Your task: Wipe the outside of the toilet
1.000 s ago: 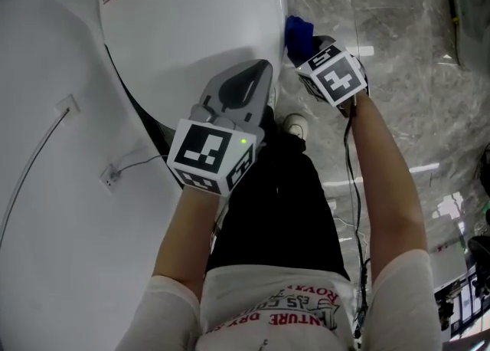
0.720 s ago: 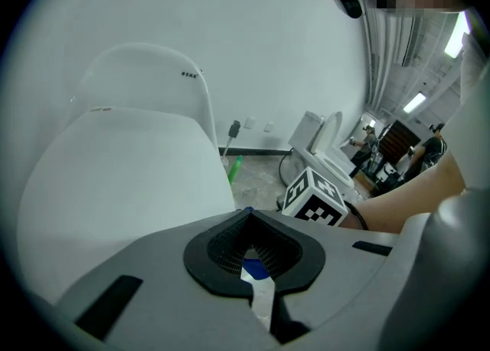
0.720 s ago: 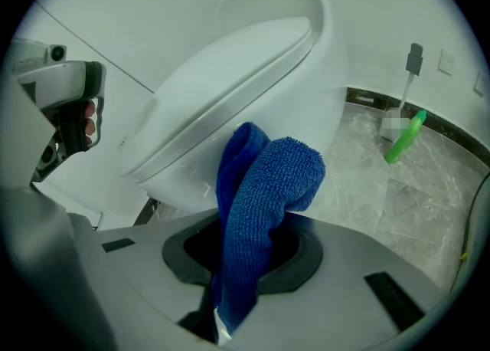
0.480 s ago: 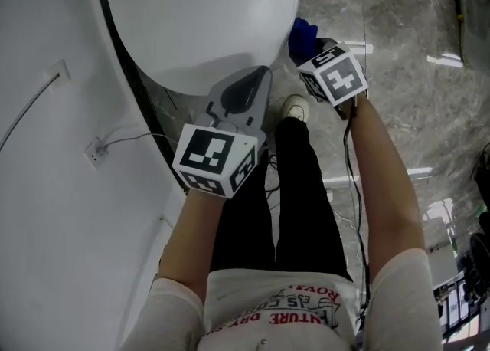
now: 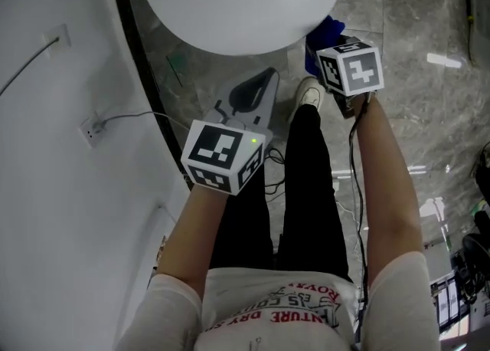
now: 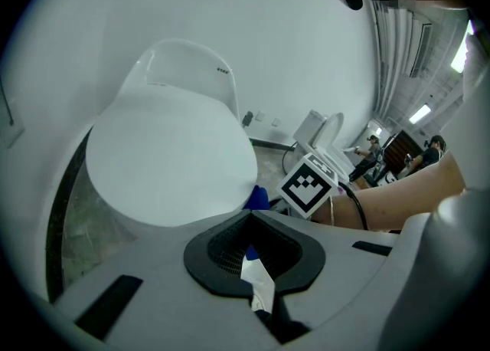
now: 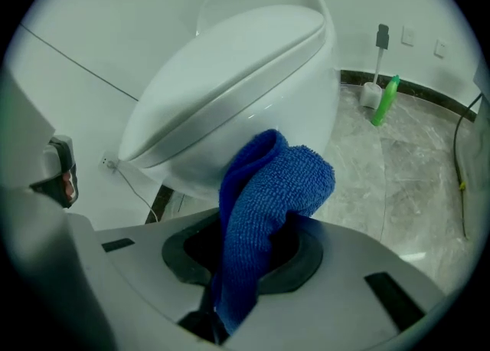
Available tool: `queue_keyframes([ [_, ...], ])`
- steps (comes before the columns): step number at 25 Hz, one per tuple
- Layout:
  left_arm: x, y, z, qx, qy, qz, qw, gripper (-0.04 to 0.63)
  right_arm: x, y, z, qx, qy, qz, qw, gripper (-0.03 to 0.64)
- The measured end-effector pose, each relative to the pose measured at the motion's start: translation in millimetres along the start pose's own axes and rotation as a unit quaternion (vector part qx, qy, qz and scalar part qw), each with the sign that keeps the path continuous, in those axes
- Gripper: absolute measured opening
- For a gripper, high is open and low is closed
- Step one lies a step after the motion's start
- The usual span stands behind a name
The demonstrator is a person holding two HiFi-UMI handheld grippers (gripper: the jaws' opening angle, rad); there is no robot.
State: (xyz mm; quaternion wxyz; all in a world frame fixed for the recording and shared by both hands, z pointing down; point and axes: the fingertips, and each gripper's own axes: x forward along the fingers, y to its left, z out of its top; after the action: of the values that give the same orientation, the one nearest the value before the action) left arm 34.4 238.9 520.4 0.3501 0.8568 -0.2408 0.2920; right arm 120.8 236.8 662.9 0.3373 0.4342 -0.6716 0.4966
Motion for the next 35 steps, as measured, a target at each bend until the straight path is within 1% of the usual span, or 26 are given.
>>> queue_keyframes([
  [6,-44,44,-32,-0.014,0.001,0.008,0.9999,0.005,18,46,-12,0.028,0.009,-0.017,0.999,0.083],
  [10,-71,77,-50,-0.024,-0.001,0.014,0.9996,0.005,33,83,-16,0.065,0.007,-0.022,0.998,0.083],
  [12,-84,93,-56,-0.032,-0.005,0.02,0.9993,0.005,41,98,-16,0.079,0.009,-0.029,0.996,0.083],
  [15,-104,117,-68,-0.051,-0.01,0.03,0.9982,0.005,55,127,-14,0.083,0.015,-0.029,0.996,0.083],
  [17,-117,132,-76,-0.062,-0.01,0.037,0.9973,0.005,68,153,-10,0.074,0.021,-0.017,0.997,0.083],
  [22,-145,166,-88,-0.089,-0.019,0.054,0.9944,0.005,98,212,18,0.015,0.024,-0.008,1.0,0.083],
  [27,-167,196,-98,-0.109,-0.027,0.072,0.991,0.005,119,262,65,-0.048,0.001,0.017,0.999,0.083],
  [31,-181,213,-102,-0.12,-0.03,0.087,0.9886,0.005,120,281,99,-0.052,-0.02,0.025,0.998,0.083],
  [35,-196,221,-94,-0.124,-0.039,0.099,0.9866,0.005,107,301,113,-0.056,-0.026,0.042,0.997,0.083],
])
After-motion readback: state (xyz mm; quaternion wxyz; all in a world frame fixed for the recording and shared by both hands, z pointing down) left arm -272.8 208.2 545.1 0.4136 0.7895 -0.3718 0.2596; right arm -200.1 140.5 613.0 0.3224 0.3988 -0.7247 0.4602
